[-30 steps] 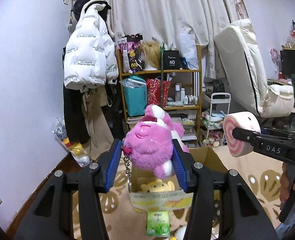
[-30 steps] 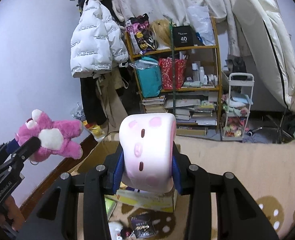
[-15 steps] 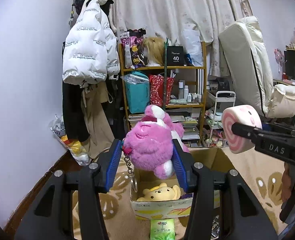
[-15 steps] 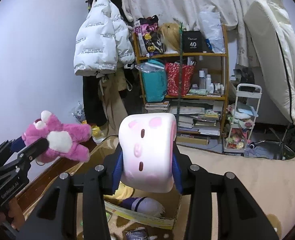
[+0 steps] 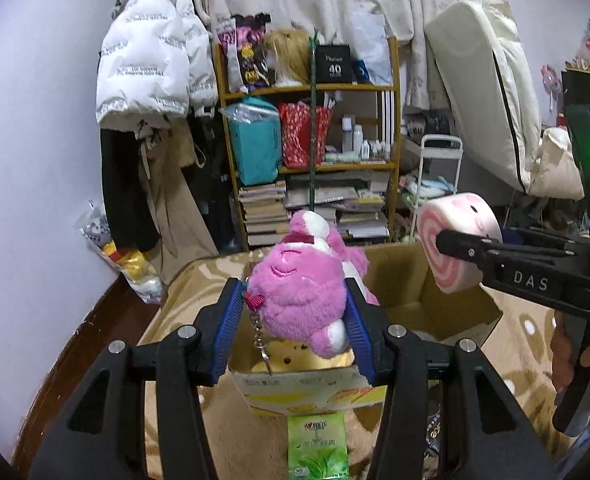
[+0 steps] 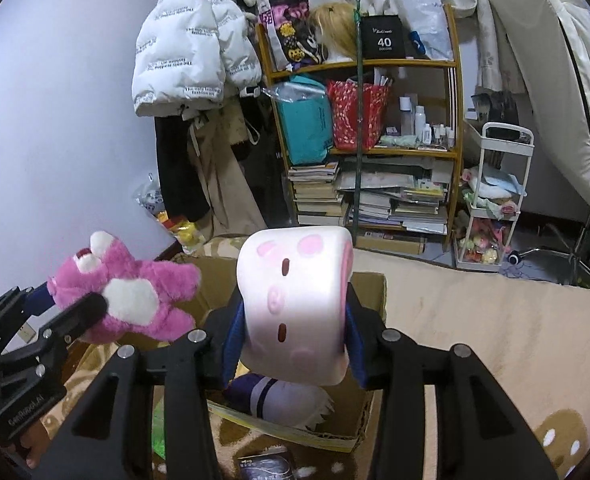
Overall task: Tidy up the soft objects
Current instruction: 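Lift both held pink plushes and carry them over the box, then open both grippers to drop the pink plushes into the box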
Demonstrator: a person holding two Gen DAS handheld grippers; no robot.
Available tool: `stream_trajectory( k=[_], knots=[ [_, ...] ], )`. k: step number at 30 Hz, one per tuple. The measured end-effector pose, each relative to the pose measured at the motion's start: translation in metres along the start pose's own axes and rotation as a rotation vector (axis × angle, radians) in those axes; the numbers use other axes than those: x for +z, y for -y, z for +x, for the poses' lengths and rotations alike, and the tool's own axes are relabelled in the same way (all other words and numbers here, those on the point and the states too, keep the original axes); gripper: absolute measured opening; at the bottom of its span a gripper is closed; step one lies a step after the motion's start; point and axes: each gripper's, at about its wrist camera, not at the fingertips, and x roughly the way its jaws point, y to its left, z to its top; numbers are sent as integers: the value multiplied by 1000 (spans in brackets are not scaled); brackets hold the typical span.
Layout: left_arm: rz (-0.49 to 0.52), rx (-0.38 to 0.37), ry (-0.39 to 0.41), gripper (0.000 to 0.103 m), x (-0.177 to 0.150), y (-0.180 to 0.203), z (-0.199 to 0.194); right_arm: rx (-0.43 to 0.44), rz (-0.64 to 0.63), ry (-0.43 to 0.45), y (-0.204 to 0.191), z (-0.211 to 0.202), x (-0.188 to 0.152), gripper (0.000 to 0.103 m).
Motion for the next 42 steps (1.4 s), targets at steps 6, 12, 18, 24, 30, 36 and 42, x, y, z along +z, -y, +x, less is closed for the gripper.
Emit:
stream_trajectory(
  k=[6, 12, 18, 24, 30, 36, 42],
  knots=[
    [11, 5, -17, 50, -5, 3, 6, -4, -27, -19, -5, 7, -4, 47],
    [2, -8, -52, 50, -10, 5, 15, 5, -27, -33, -6, 8, -6, 49],
    [26, -13, -77, 53, -13, 9, 21, 1, -27, -58, -6, 15, -9, 50],
    [31, 2, -77, 58, -19, 11, 24, 7, -6, -85, -3, 20, -14, 52],
    [-8, 11, -81, 77, -21, 6, 22, 5, 3, -111, 1, 24, -16, 57],
    [-16, 21, -99, 77, -22, 3, 23, 20, 12, -95, 2, 18, -16, 77],
    [-28, 44, -83, 77, -22, -2, 15, 10, 19, -73, 3, 6, -15, 90]
  ],
)
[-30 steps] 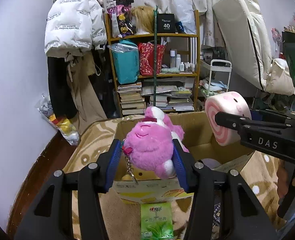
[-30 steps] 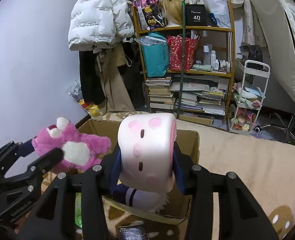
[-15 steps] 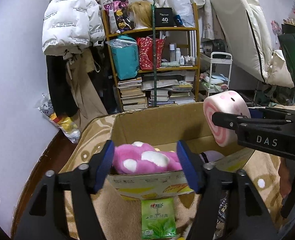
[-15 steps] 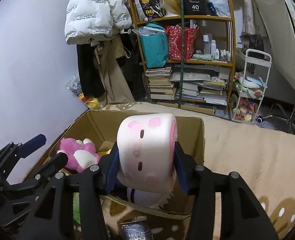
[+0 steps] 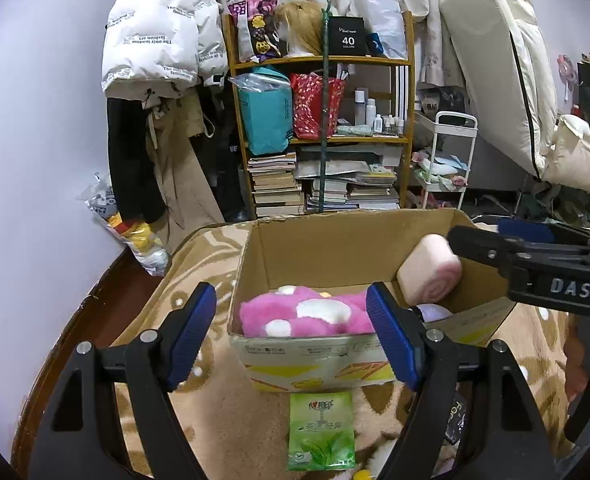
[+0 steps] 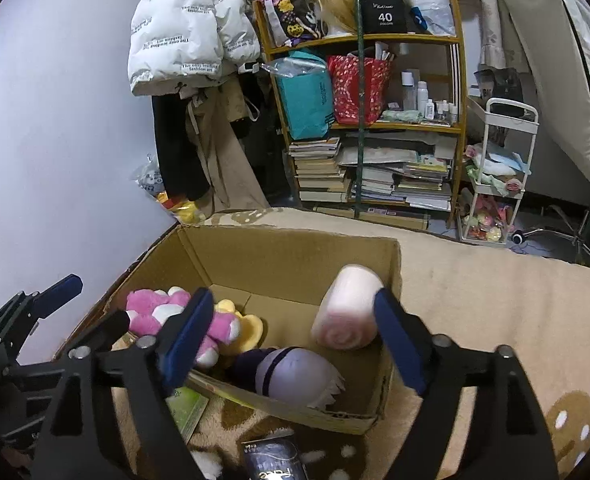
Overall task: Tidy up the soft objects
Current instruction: 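Open both grippers to drop the pink plushes into the box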
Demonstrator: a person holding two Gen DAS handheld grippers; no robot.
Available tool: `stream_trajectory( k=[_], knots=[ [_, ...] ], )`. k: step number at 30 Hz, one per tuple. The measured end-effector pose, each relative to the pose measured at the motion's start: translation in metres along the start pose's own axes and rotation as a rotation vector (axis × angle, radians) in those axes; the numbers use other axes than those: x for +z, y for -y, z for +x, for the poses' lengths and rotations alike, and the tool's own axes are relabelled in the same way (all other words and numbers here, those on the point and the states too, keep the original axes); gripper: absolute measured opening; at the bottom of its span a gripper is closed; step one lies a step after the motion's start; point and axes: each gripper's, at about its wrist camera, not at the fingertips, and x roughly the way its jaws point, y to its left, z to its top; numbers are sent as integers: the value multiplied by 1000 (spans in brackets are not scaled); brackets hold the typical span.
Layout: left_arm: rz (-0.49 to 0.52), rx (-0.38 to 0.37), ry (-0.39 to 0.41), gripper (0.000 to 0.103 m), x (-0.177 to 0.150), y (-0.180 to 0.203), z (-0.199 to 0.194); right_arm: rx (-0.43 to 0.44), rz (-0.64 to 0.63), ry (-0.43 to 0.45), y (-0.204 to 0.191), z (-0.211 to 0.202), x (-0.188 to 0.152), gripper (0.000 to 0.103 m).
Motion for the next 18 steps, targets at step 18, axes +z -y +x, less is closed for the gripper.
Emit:
stream_trajectory(
  k=[18],
  knots=[
    [34, 44, -5, 87, -9, -2, -51, -12, 47, -9, 6, -41, -9, 100]
  ],
)
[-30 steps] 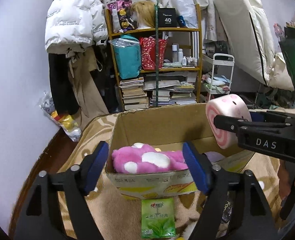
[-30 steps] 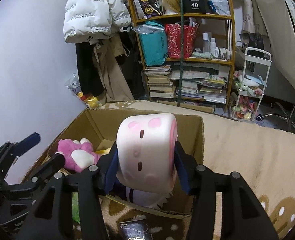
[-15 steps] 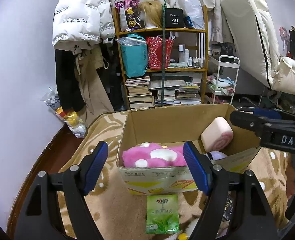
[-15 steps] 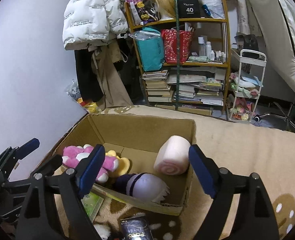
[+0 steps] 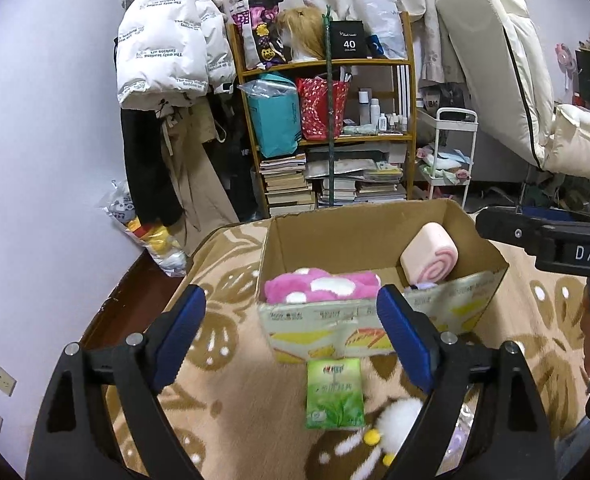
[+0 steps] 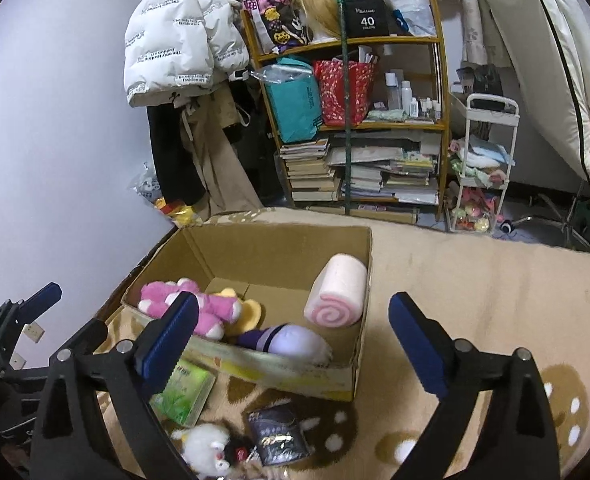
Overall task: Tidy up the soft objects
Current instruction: 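Open both grippers to drop the pink plushes into the box, then withdraw both grippers and lower them toward the tissue packs beside the box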
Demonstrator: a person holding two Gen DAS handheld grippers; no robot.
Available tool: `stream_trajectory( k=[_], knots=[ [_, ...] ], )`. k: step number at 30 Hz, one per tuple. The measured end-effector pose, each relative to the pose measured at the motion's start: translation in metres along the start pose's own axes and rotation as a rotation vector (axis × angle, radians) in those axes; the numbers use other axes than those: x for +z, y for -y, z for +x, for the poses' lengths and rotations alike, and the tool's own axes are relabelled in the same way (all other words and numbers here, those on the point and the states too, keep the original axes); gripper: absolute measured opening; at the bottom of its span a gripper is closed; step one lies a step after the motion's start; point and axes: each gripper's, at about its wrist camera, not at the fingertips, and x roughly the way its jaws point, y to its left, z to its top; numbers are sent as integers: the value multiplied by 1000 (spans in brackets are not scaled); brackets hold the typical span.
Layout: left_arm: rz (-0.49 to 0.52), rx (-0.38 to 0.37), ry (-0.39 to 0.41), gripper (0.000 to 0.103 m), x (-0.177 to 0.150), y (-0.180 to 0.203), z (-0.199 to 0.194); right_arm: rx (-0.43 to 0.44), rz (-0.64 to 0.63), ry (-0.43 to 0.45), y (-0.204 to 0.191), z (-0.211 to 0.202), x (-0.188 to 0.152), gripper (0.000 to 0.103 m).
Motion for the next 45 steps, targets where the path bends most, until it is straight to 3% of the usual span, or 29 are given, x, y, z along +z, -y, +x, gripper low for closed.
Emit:
stream_trajectory(
  k=[23, 45],
  knots=[
    [-25, 17, -94, 92, -25, -13, -45, -31, -9, -42, -13, -47, -42, 100],
    [-39, 9, -162, 92, -36, -17, -23, -49, 4, -75, -10, -36, -55, 100]
  ],
)
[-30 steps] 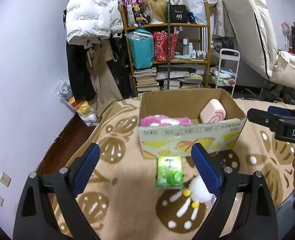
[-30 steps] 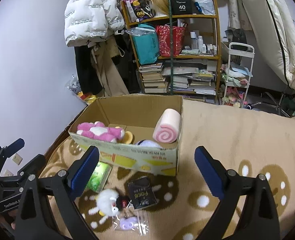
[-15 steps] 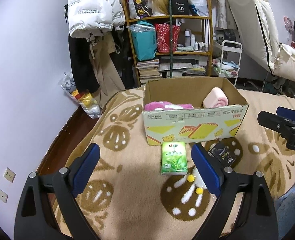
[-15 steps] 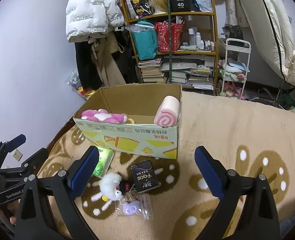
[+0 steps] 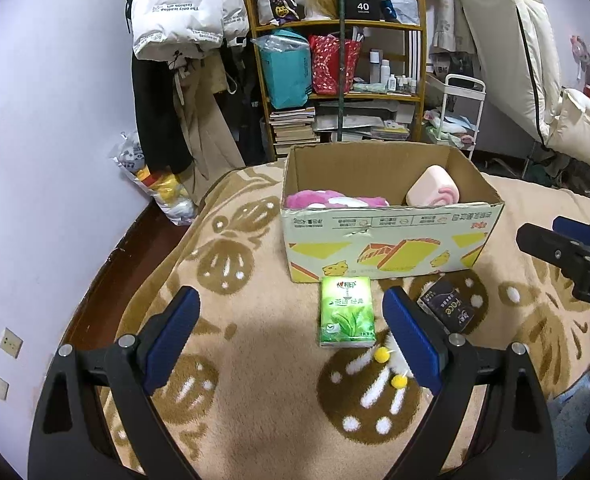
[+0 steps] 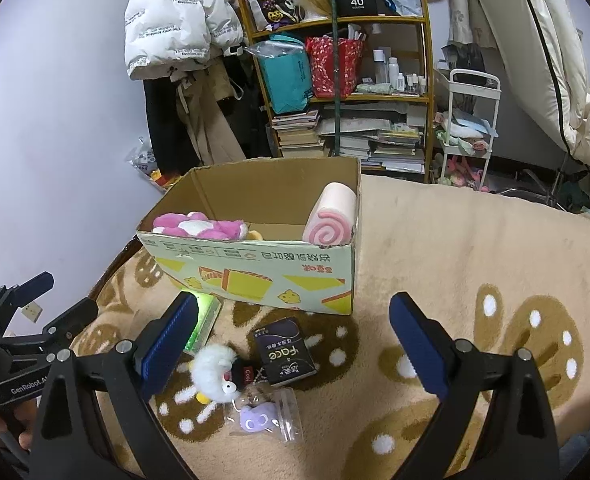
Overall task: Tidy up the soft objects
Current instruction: 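Withdraw both grippers and lower them toward the tissue packs beside the box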
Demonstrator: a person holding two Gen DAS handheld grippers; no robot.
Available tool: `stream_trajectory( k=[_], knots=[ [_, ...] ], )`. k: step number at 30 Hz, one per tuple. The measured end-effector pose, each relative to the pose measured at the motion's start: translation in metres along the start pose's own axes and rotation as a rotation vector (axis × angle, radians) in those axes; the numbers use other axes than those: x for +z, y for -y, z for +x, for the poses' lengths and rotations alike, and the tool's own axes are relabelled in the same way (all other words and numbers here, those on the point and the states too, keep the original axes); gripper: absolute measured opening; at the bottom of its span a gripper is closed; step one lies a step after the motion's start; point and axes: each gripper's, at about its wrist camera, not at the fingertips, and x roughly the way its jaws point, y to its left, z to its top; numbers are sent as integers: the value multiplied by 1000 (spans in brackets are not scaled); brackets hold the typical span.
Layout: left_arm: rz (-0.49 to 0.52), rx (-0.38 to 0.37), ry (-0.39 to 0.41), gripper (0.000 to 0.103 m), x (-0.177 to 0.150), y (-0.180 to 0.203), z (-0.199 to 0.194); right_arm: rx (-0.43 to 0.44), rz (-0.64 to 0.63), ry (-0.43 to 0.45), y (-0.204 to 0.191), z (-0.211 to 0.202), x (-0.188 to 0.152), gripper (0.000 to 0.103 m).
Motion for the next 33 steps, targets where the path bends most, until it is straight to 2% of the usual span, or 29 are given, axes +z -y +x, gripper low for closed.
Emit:
stream_trajectory(
  k=[11, 19, 33],
  knots=[
    [22, 7, -9, 92, -1, 2, 16, -10, 2, -13, 3, 13, 1, 100],
    [34, -15, -26, 92, 2, 5, 37, -16, 1, -39, 4, 32, 1, 101],
    [64, -38, -120, 92, -6, 14, 79, -21, -30, -122, 2, 72, -3, 100]
  ],
)
